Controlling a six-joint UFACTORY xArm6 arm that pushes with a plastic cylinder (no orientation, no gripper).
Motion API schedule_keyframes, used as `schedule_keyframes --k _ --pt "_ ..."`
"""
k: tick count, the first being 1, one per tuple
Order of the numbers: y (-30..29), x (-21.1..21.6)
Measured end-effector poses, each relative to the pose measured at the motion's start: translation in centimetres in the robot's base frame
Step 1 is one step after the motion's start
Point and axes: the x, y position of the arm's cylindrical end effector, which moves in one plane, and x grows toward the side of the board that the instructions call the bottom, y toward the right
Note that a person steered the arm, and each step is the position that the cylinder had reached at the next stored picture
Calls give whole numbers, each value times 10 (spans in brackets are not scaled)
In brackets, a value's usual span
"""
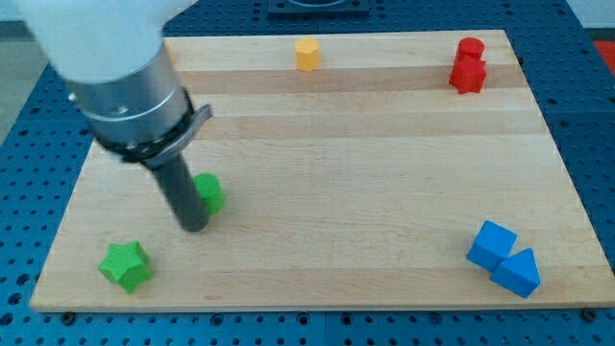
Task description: Keep green circle diagonally below the yellow hexagon
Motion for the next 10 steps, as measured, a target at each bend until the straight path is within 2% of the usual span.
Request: schedule_keyframes --k 4,5,7,8,9,10 --pt "-17 -31" --pt "23 -75" --pt "37 -81" --pt "77 -96" --pt "94 -100" --pt "93 -100"
